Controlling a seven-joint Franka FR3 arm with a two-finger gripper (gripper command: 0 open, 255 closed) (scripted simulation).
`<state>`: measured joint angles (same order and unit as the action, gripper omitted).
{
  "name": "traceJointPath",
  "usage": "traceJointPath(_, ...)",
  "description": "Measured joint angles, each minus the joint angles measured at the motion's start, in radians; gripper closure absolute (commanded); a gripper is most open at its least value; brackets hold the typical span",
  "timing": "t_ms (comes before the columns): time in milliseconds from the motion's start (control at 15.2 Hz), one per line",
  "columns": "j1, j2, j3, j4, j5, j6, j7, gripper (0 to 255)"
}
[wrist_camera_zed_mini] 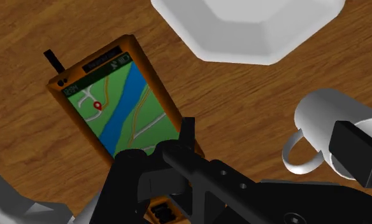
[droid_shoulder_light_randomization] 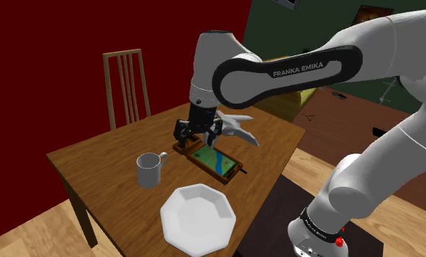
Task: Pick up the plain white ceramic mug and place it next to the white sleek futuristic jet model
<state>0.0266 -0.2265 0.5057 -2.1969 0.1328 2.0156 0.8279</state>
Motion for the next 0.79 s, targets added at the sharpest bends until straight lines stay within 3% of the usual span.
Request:
traceJointPath(396, 0.011, 0.271, 0.085, 0.189, -0.188, 0.045, 0.248, 0)
traceJointPath(792, 0.116, 0.554, 0.075, 0.447, -0.395, 0.003, 0.469, 0)
